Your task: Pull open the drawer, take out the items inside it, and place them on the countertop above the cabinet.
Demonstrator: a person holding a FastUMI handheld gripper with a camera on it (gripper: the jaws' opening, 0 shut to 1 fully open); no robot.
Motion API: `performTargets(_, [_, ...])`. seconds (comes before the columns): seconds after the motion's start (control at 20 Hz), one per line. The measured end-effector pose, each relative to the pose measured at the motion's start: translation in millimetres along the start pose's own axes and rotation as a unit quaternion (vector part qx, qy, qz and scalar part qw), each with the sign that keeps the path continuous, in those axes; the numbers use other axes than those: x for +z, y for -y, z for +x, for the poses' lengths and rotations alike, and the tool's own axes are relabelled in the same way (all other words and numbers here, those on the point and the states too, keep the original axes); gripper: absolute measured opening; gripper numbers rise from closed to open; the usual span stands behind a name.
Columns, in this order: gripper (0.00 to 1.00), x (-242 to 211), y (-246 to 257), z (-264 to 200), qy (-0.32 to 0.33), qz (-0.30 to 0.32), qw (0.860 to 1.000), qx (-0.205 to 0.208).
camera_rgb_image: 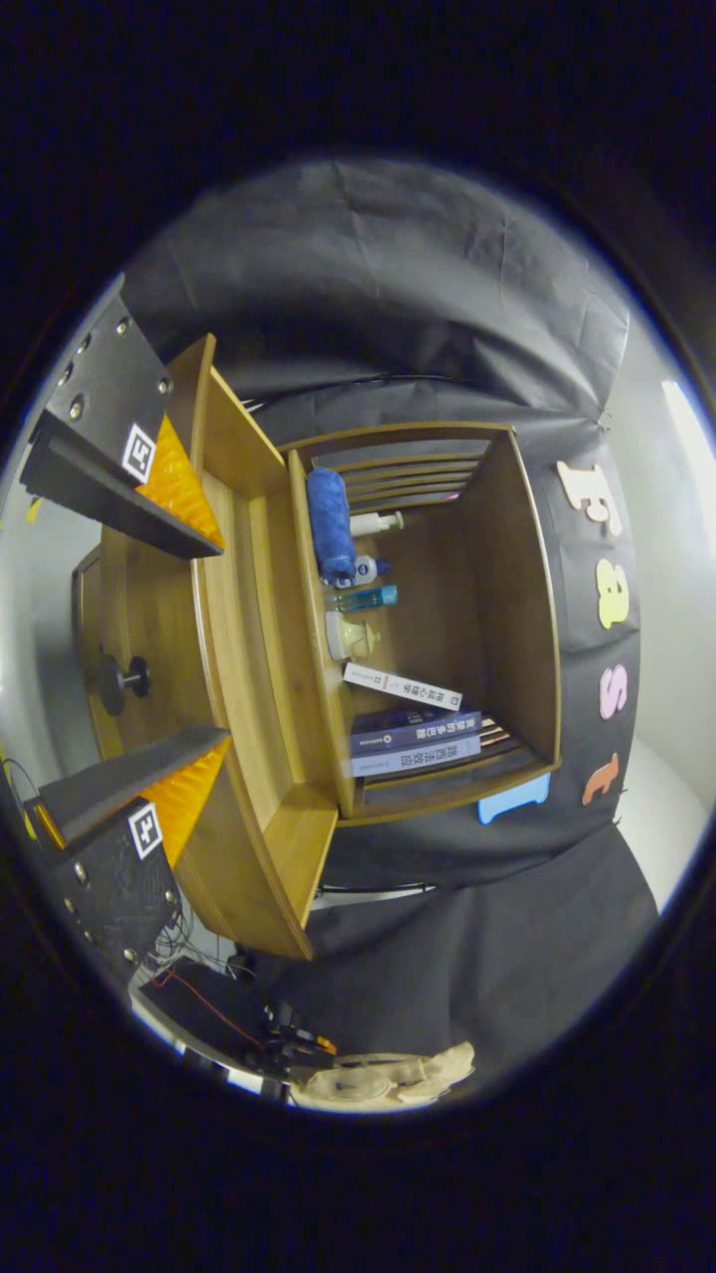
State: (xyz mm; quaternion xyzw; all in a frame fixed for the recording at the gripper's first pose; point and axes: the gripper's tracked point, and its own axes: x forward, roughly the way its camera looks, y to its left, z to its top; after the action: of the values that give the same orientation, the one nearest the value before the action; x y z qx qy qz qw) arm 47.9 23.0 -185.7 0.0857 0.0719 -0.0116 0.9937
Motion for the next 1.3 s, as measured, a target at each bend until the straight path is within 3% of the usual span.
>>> performTargets(0.2, [1.0, -38, -9, 14, -0.045, -0.066, 0.997, 0.006])
performTargets(0.35, [0.99, -35, -18, 13, -0.026, -0.093, 0.995, 0.023])
performTargets(0.9, [0.99, -27, -24, 66, 0.014, -0.059, 0.998, 0.024])
performTargets(1.3, [0.99, -22, -38, 127, 0.025, -0.072, 0.997, 0.016])
